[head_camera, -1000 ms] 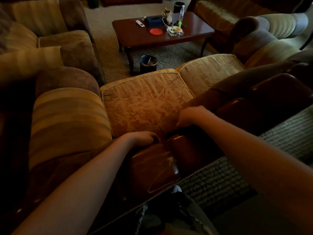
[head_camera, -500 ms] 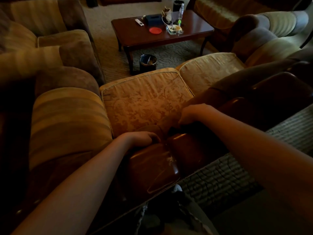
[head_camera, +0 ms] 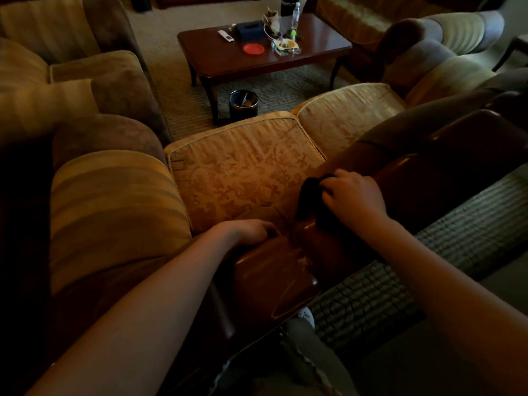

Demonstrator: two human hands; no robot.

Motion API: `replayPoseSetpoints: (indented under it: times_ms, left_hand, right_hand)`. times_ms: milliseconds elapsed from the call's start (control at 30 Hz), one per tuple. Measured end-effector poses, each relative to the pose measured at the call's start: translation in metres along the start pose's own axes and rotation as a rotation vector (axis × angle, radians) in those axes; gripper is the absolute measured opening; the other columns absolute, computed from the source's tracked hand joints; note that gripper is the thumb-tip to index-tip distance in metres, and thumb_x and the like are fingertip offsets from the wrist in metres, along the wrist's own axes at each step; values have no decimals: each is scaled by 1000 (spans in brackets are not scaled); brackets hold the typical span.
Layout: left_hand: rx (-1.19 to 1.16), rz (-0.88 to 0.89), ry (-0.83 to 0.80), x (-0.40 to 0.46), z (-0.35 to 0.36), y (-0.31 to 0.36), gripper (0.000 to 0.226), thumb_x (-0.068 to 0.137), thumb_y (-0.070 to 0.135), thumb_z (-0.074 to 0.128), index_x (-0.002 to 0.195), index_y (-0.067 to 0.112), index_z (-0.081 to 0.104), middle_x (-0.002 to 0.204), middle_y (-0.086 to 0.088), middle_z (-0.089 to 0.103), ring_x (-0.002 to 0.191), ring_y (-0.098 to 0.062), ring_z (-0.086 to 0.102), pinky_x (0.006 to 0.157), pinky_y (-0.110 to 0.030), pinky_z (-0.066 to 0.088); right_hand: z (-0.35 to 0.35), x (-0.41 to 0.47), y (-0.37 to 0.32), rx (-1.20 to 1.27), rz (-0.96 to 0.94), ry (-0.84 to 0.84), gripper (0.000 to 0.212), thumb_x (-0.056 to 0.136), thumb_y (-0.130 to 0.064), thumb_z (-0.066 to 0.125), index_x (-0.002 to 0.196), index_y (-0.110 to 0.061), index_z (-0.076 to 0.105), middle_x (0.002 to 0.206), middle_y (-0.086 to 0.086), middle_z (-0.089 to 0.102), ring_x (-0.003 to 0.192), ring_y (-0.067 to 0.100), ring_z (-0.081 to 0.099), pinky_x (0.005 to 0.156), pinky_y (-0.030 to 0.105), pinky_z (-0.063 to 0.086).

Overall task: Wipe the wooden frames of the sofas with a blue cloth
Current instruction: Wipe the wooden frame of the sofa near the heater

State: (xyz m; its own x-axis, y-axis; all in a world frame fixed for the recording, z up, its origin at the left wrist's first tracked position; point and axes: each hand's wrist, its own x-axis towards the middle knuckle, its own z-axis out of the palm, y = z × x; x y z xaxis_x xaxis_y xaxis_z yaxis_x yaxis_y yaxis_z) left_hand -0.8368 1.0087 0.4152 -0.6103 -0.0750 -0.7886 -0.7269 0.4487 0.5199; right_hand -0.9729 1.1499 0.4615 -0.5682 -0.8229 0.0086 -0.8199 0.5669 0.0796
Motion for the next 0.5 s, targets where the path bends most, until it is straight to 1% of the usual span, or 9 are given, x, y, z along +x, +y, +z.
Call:
replayPoseSetpoints:
  times_ms: [100, 167, 233, 267, 300, 367, 400, 433, 500]
  left_hand:
    - [71, 7, 6, 1, -1, 1, 44, 100, 9, 40, 143, 19, 39, 148, -6, 37, 133, -26, 38, 108, -42, 37]
    - [88, 22, 10, 1, 1, 2, 42, 101, 11, 38, 143, 17, 39, 148, -7, 38, 129, -25, 42, 105, -40, 38]
    - [59, 72, 42, -1, 3, 2, 35, 101, 11, 39, 135, 7, 48, 139, -15, 48, 116, -26, 53, 98, -36, 40]
    - [63, 89, 62, -2, 4, 2, 33, 101, 8, 40, 131, 4, 51, 136, -17, 51, 115, -28, 53, 97, -35, 40]
    - [97, 103, 79, -1, 4, 2, 33, 100, 5, 41, 131, 4, 51, 135, -16, 51, 120, -29, 51, 98, -35, 39]
    - [213, 111, 92, 0, 4, 4, 37, 99, 5, 43, 135, 8, 49, 138, -11, 49, 126, -27, 46, 99, -34, 38]
    - [286, 117, 106, 0, 3, 7, 36, 98, 8, 44, 133, 8, 50, 136, -11, 50, 125, -28, 47, 96, -35, 39]
    - [362, 132, 122, 2, 1, 9, 32, 98, 11, 46, 129, 7, 53, 130, -11, 53, 119, -29, 50, 92, -35, 41]
    - [473, 168, 178, 3, -1, 17, 24, 96, 11, 48, 117, 5, 58, 114, -12, 58, 106, -29, 56, 81, -34, 43]
  right_hand:
    - [13, -1, -30, -12, 79, 62, 25, 93, -26, 43, 99, -20, 66, 97, 1, 59, 90, 23, 56, 80, 35, 36]
    - [19, -21, -50, 46, 56, 144, 23, 91, -25, 47, 95, -20, 69, 95, 1, 61, 88, 23, 58, 83, 36, 37]
    - [29, -59, -56, 135, 46, 318, 20, 89, -23, 52, 94, -19, 71, 98, 2, 65, 91, 23, 60, 86, 38, 41]
    - [36, -79, -55, 183, 66, 425, 18, 88, -21, 55, 95, -17, 71, 101, 3, 66, 94, 23, 60, 88, 40, 43]
    - [43, -99, -53, 223, 106, 523, 17, 88, -19, 57, 96, -13, 71, 104, 5, 67, 97, 23, 59, 90, 41, 43]
    - [53, -126, -46, 274, 210, 664, 17, 88, -12, 57, 97, -5, 70, 106, 12, 66, 101, 24, 55, 91, 44, 44]
    - [55, -128, -40, 277, 249, 709, 18, 89, -10, 55, 97, -2, 69, 105, 15, 65, 102, 25, 54, 90, 45, 44]
    - [54, -125, -34, 268, 287, 719, 18, 89, -9, 55, 97, -1, 69, 104, 15, 65, 101, 27, 55, 89, 45, 44]
    - [44, -101, -25, 238, 394, 660, 18, 88, -8, 56, 98, -5, 70, 104, 12, 66, 98, 30, 59, 86, 42, 42]
